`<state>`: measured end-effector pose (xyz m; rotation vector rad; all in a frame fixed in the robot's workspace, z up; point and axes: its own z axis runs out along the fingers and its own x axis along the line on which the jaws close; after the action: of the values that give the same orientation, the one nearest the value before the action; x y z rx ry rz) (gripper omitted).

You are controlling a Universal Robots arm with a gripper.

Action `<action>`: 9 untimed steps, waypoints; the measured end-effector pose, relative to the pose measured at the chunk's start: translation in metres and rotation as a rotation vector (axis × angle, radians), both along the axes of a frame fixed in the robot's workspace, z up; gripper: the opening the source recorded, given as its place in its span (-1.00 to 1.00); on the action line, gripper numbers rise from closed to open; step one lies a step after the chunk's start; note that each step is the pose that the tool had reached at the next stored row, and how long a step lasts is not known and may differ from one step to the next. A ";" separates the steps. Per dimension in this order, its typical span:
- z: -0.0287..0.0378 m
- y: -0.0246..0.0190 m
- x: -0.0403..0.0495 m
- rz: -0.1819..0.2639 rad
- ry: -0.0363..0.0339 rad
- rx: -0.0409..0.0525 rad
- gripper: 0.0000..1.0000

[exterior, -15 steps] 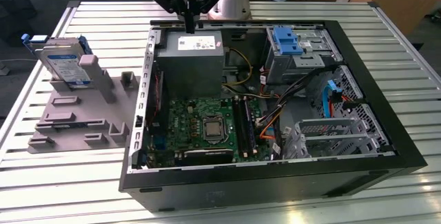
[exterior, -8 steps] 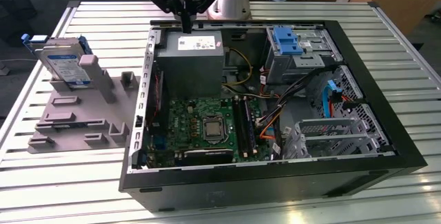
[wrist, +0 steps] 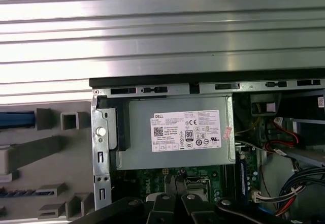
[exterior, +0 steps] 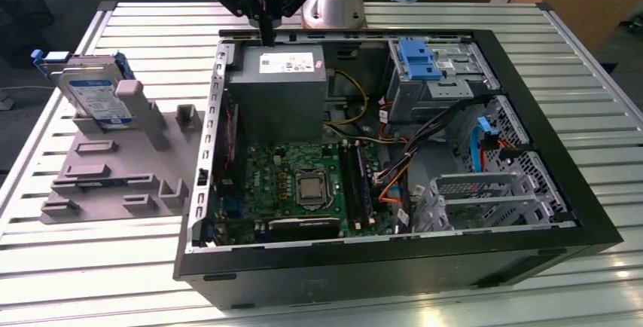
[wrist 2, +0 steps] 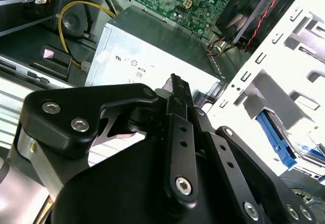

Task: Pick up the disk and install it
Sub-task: 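Reach for the disk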

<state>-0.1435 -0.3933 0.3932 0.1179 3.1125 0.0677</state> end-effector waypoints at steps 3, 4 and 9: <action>0.0000 0.0001 0.0000 0.000 0.0000 0.0000 -0.79; 0.0000 0.0002 -0.0002 0.000 0.0000 0.0000 -0.79; 0.0000 0.0002 -0.0031 0.000 0.0000 0.0000 -0.79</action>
<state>-0.1466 -0.3931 0.3932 0.1181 3.1125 0.0677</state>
